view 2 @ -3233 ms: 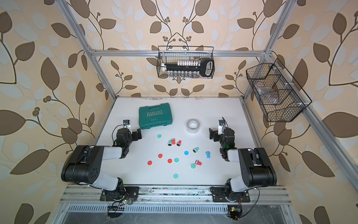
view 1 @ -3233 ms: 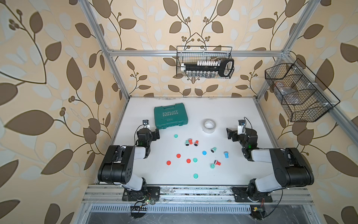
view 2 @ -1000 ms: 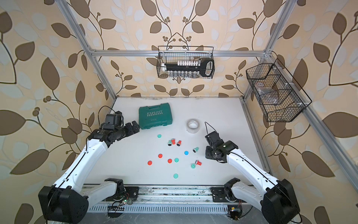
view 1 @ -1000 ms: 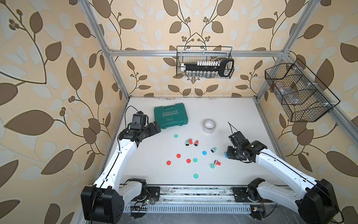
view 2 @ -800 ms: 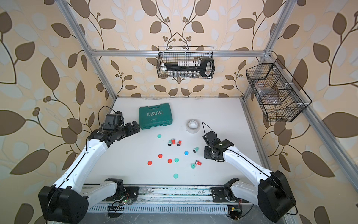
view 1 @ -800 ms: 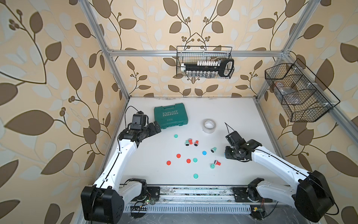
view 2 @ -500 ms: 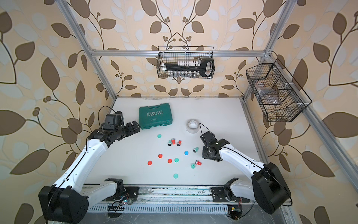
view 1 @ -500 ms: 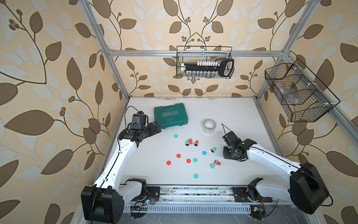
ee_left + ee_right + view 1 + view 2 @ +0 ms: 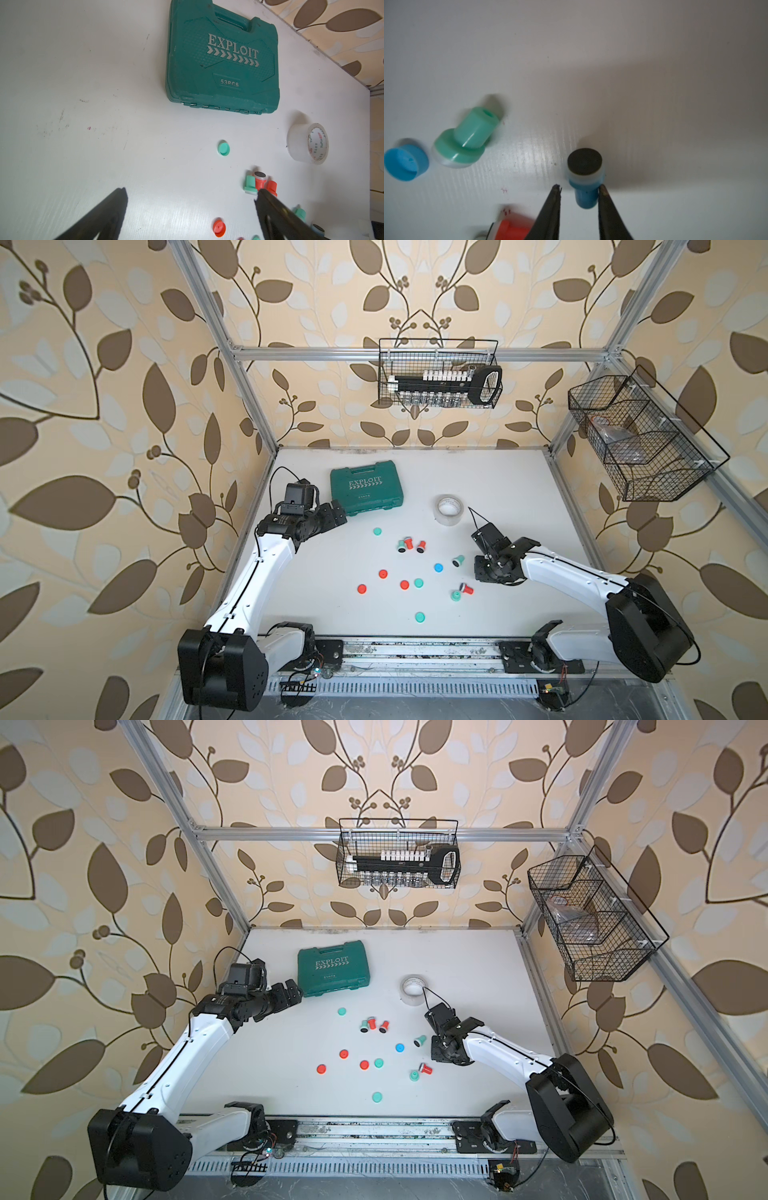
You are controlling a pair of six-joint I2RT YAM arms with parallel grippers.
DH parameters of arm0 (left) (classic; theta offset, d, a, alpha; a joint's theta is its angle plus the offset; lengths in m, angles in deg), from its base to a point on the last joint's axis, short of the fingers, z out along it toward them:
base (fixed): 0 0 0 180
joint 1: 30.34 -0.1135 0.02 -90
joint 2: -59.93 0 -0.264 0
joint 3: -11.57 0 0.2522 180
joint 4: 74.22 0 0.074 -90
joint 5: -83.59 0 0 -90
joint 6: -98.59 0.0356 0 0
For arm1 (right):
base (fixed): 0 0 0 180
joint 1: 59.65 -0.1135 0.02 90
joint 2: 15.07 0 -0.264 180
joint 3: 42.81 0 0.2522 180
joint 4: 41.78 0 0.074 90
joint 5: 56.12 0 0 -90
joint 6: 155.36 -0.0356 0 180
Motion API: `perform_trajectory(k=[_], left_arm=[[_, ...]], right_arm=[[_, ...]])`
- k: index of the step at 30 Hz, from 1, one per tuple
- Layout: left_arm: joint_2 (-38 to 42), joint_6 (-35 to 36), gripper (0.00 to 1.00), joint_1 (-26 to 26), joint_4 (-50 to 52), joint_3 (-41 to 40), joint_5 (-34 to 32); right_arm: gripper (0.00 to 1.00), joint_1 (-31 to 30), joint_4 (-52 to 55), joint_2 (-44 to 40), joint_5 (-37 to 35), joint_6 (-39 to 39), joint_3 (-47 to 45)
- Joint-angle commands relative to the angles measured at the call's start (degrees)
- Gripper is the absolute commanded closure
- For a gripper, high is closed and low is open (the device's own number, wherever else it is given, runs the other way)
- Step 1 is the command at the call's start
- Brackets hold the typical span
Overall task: Close the stamp cap
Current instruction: Pick up the stamp from the center of the board.
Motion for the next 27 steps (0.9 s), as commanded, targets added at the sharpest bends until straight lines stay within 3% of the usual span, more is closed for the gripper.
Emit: perform_trajectory(k=[1,27], left_arm=[[0.1,0.9,0.01,-0.6,-0.5,0.2,0.8],[-0.2,0.9,0.01,-0.6,-0.3,0.1,1.1]], right_arm=[[0.73,-0.6,-0.5,1.0,-0.3,-0.3,-1.0],[0.77,-0.7,-0.5,3.7,0.4,-0.2,-0.2]])
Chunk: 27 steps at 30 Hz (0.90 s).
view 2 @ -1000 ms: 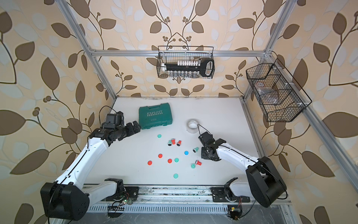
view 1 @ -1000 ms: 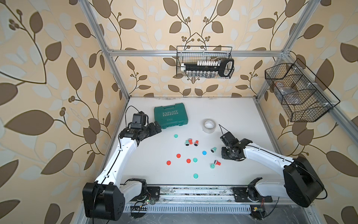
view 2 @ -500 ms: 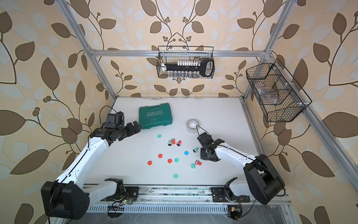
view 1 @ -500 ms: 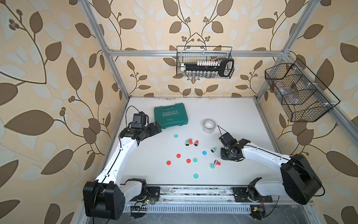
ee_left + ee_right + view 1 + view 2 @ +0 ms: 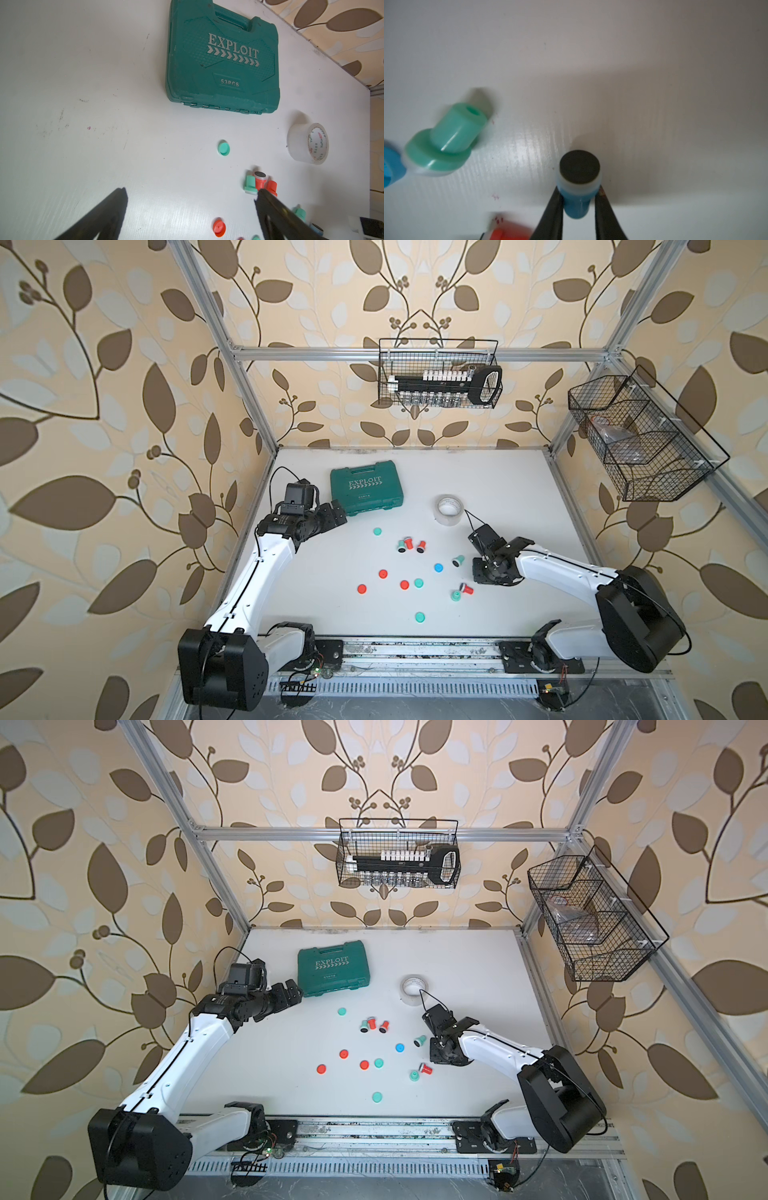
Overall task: Close the stamp cap
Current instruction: Pick up the stamp from the center of the board.
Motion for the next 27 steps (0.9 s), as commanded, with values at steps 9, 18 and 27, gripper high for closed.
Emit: perform_trajectory(k=[9,18,27], left_arm=[[-1.1,0.3,0.01,-0.6,0.7,1.1,1.0],[-1.3,0.4,0.01,-0.6,1.0,1.6,1.4],[-0.4,3.0,0.01,1.3,0.4,0.8,5.0]], right_arm=[[0.78,-0.3,0.2,2.5,0.4,0.2,0.7],[0.82,-0.3,0.2,2.3,0.4,0.2,0.5],[0.90,-0.4,0.7,-4.1,0.4,1.7,-0.1]])
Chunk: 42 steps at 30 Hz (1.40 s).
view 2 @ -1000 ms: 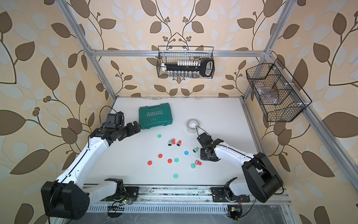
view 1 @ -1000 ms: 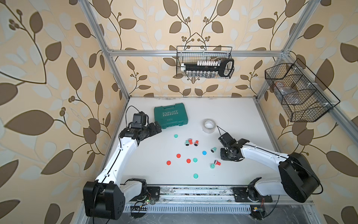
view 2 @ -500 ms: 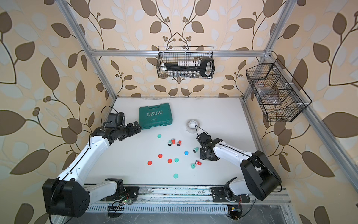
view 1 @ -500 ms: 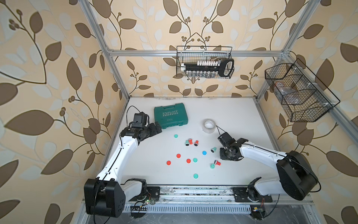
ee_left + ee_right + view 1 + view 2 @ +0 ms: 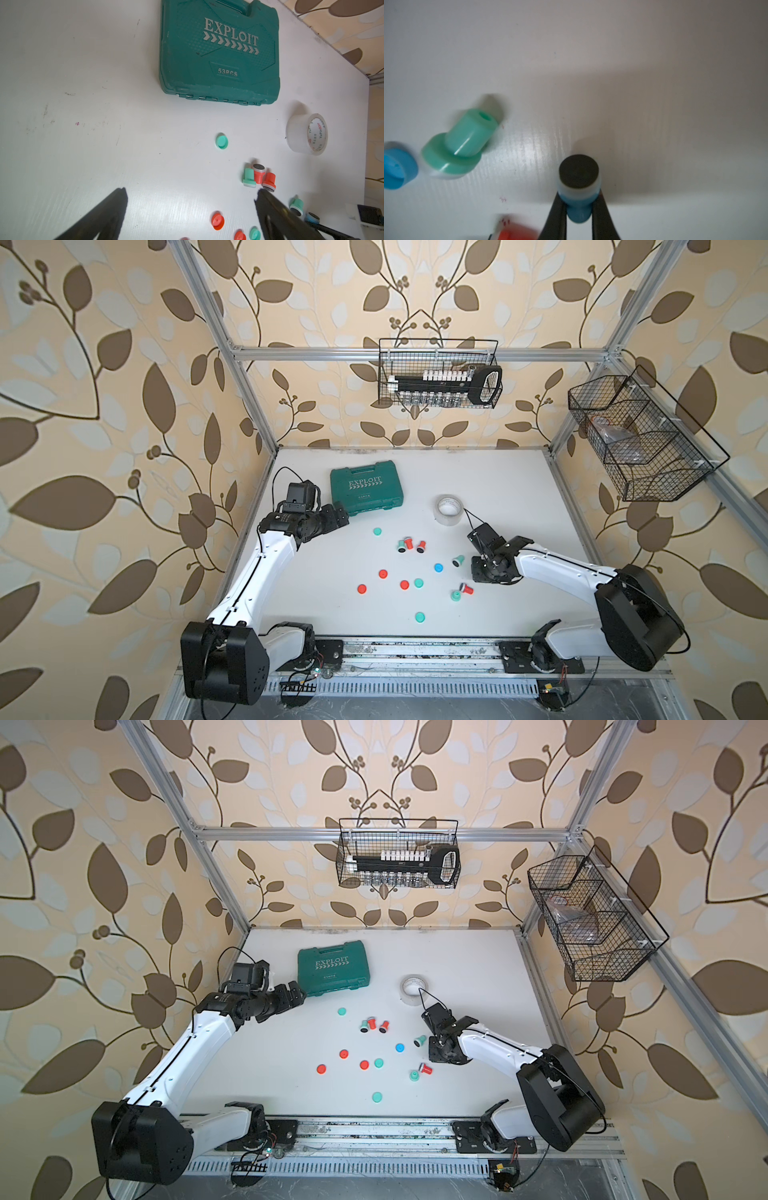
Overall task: Close the stamp cap
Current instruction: Pick up the stamp from the center of the board.
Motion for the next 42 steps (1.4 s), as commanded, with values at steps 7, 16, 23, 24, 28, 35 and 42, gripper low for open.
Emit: perform_trajectory(k=[7,16,23,24,28,35,42], left_arm=[[1.0,-0.5,0.01,6.1,2.7,3.8,4.7],[0.8,-7.1,0.07,21.2,8.4,13.6,5.2],[-2.4,-10.6,0.11,38.6,12.0,21.8,-1.2],[-3.2,-10.9,0.11,40.8,12.8,23.0,-1.9],[-5.5,-12.3,0.14,46.8,14.4,26.0,-2.4],[-7.1,-16.8,0.27,50.9,13.9,27.8,2.2],[-7.1,-19.9,0.37,52.5,11.9,29.1,3.9]], right_arm=[[0.89,-0.3,2.4,-15.2,3.9,5.0,2.6],[0.87,-1.2,-8.5,-21.3,19.7,16.2,4.1],[0.90,-5.7,-16.6,-25.3,22.4,29.1,2.8],[0.90,-6.5,-17.6,-26.3,22.7,31.5,2.5],[0.91,-7.5,-20.2,-30.0,27.5,39.0,1.2],[0.91,-8.0,-20.1,-34.7,32.9,46.9,-0.1],[0.94,-8.2,-19.1,-35.5,35.8,49.0,-0.2]])
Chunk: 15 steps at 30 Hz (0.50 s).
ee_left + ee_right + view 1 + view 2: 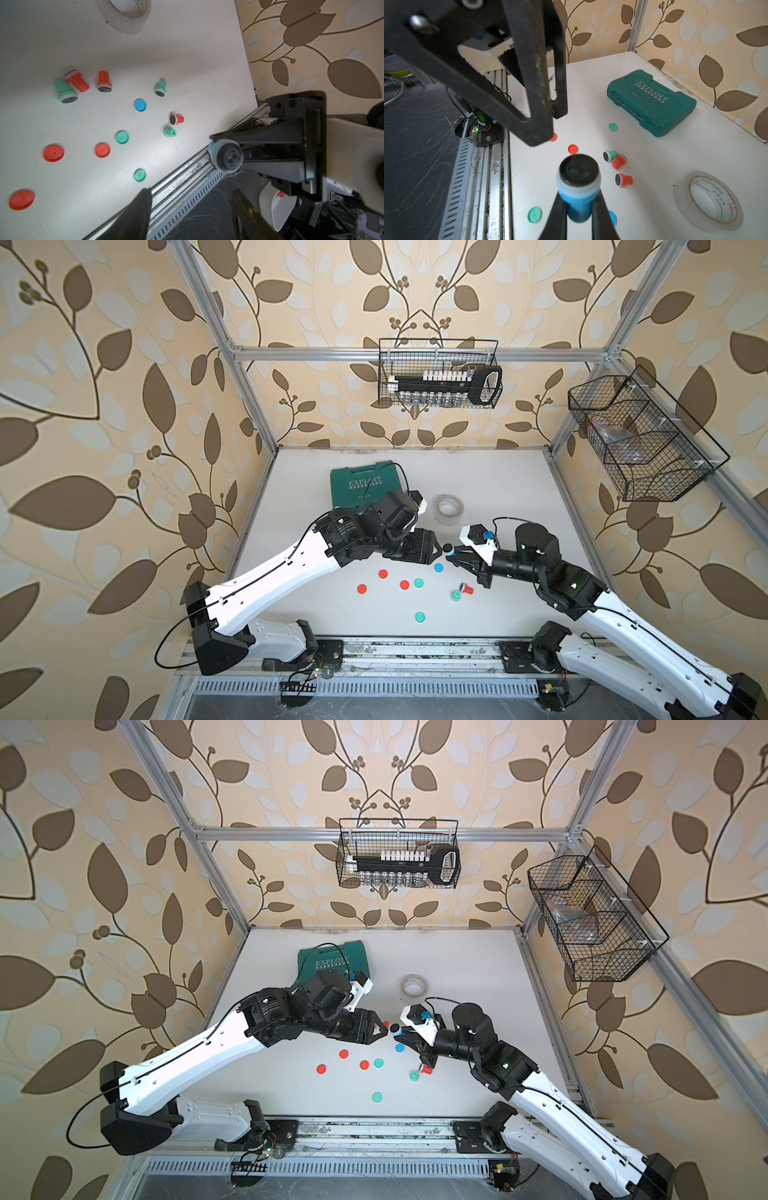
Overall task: Close the stamp cap
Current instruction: Pick up the stamp from the center of the board.
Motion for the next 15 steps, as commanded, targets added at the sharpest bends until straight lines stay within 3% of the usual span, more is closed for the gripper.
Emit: perform_trajectory(k=[1,15], left_arm=[[0.4,-2.5,0.38,1.0,-1.7,2.5,2.4],[-3.6,-3.4,0.41,5.0,-2.7,6.7,3.9]], right_arm=[[0.94,-0.5,0.2,-0.4,2.6,2.5,-0.9],[0.96,-0.7,-0.5,-1.1,4.8,2.4,-0.6]])
